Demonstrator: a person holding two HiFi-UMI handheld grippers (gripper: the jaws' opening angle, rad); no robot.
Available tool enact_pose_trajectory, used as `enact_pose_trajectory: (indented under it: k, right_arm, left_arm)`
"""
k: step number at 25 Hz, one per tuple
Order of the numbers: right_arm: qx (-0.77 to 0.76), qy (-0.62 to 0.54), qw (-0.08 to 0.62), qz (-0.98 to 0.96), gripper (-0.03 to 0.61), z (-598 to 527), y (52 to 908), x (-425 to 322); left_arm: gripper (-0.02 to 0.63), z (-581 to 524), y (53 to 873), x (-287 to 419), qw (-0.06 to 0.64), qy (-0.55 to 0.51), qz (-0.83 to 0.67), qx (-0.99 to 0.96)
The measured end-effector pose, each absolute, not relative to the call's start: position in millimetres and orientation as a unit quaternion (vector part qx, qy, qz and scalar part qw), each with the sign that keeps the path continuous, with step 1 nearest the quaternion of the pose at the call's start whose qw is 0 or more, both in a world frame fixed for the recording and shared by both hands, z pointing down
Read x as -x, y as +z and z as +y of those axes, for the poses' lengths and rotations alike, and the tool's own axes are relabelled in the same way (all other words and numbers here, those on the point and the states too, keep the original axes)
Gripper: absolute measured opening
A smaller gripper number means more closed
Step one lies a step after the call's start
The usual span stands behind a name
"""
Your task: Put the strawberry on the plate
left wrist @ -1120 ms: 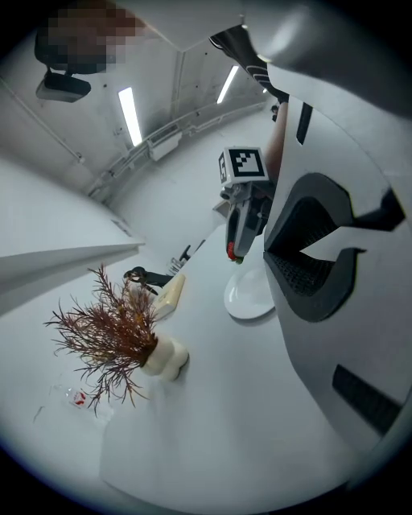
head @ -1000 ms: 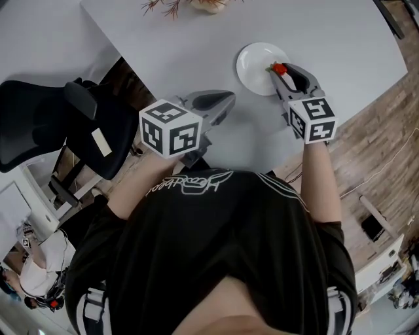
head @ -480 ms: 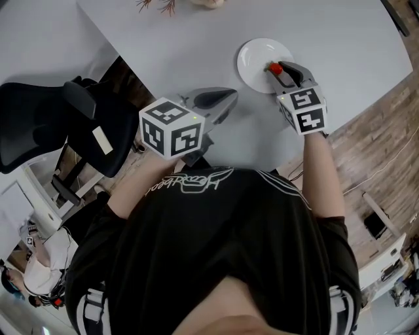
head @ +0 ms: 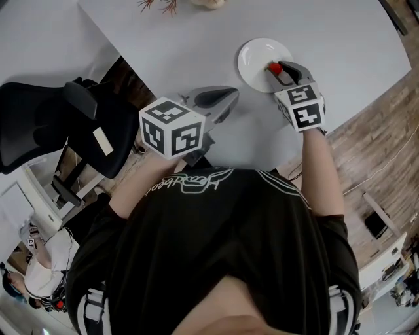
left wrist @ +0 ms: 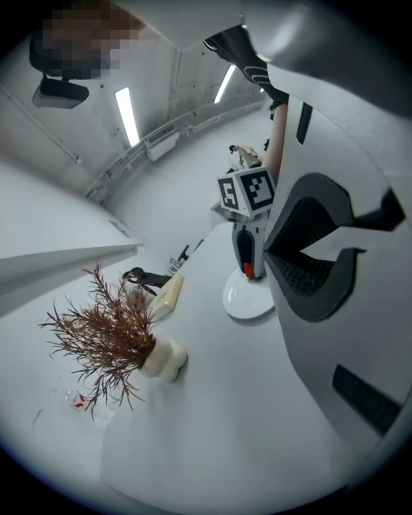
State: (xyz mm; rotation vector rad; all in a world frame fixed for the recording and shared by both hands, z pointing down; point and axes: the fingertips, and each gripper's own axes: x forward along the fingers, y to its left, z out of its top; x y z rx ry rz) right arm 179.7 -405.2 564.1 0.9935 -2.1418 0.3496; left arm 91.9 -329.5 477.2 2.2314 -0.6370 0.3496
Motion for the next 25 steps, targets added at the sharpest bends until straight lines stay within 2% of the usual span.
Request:
enact_pose_trajectory:
  k: [6, 16, 25]
  right_arm:
    - [-0.386, 0.137, 0.364, -0.836, 0.135, -405.1, 564.2, -175.6]
    - [-0.399, 0.133, 0.344, -0.84, 0.173, -397.3, 543.0, -176.2]
    - [-0.466, 0.11, 0.264, -0.838, 0.172, -361.1, 461.1, -168.3]
  left_arm:
    - [0.006, -329.4, 476.5, -86.0, 0.386, 0.139, -0.257, -0.875]
    - [0.006, -326.5, 465.5, -83.8, 0.379, 0.135, -0.26, -0.878]
    - [0.006, -309.4, 426.3, -63.5, 0.339, 0.126, -0.236, -0.902]
